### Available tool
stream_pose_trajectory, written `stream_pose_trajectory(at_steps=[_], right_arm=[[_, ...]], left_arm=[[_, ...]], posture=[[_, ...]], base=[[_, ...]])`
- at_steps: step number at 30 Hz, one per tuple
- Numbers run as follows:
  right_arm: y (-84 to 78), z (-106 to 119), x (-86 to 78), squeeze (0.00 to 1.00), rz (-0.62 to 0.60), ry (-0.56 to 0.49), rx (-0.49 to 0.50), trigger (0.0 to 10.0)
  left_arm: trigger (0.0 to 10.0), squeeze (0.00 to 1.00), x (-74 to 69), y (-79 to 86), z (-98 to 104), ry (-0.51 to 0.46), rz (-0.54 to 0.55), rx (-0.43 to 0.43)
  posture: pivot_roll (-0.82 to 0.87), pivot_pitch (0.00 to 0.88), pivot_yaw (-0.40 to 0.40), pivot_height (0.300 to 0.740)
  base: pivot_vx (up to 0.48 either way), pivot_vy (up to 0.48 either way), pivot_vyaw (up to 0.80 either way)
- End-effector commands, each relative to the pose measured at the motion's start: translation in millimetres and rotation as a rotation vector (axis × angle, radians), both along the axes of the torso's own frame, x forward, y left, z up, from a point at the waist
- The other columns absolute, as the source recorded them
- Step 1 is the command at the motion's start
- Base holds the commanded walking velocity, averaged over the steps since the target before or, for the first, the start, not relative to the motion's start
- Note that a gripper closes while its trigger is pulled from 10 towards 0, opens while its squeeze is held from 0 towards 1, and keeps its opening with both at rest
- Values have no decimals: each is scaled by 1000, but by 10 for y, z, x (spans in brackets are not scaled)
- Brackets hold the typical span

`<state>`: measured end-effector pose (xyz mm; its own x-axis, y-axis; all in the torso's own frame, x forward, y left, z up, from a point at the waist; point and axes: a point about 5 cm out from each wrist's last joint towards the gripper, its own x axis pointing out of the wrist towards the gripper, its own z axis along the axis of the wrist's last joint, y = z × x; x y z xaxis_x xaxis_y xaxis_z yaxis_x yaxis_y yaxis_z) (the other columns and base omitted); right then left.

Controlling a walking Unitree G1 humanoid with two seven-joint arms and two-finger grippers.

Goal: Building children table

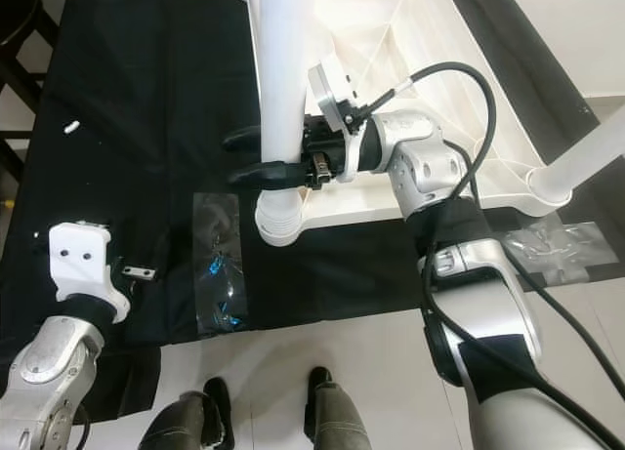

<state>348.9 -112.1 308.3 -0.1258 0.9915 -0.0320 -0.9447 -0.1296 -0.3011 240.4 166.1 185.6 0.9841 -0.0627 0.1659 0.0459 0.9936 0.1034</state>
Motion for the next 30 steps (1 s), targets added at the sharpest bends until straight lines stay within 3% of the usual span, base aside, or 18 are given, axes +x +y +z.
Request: stream_pose_trajectory(at_steps=[1, 11, 14, 17, 25, 30], right_arm=[[-51, -339, 44, 0, -61, 107, -94, 10000], [-7, -372, 32, 0, -66, 106, -142, 10000], [-23, -491, 28, 0, -88, -21, -297, 10000], [-34, -520, 25, 0, -85, -81, -362, 10000], [-9, -454, 0, 0, -12, -137, -364, 10000], [20, -341, -2, 0, 27, -51, -235, 10000]], left_arm=[[10000, 0, -5, 44, -80, 37, 13, 10], [10000, 0, -5, 45, -84, 38, 14, 9], [10000, 0, -8, 39, -87, 40, 13, 7], [10000, 0, -8, 36, -92, 41, 12, 5], [10000, 0, -17, 32, -94, 42, 11, 3], [10000, 0, -38, 42, -84, 42, 11, 4]], posture=[[-4, 391, -31, 740], [-6, 388, -31, 740], [-5, 384, -31, 740], [-6, 380, -30, 740], [-3, 372, -31, 740], [4, 384, -31, 740]], base=[[0, 0, 0], [0, 0, 0], [0, 0, 0], [0, 0, 0], [0, 0, 0], [0, 0, 0]])
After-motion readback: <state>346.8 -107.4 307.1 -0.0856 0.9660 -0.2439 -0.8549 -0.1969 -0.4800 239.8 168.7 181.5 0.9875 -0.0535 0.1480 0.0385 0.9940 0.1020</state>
